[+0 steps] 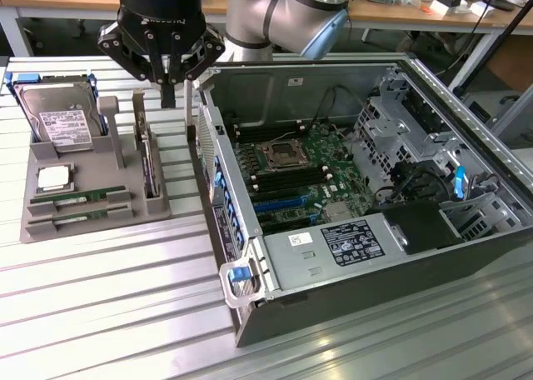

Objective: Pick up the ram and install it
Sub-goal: 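Reach for the ram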

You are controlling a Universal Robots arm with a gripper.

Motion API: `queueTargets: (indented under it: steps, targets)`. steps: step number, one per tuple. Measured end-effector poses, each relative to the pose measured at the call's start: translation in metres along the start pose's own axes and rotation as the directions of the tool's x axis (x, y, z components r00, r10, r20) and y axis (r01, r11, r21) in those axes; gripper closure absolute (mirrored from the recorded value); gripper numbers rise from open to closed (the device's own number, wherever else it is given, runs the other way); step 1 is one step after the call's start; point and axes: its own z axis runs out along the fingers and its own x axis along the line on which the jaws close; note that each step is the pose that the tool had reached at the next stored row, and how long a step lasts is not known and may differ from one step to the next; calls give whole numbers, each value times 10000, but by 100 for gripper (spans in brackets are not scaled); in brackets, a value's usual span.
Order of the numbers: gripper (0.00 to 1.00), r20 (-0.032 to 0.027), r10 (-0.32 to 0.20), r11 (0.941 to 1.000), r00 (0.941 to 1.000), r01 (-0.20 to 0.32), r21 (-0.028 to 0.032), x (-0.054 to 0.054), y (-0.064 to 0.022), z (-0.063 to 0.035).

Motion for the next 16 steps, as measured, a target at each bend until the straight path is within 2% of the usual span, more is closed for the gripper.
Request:
queueTargets:
  steps: [16]
  targets:
    - [89,0,0,10000,10000,0,0,222,-17,-6]
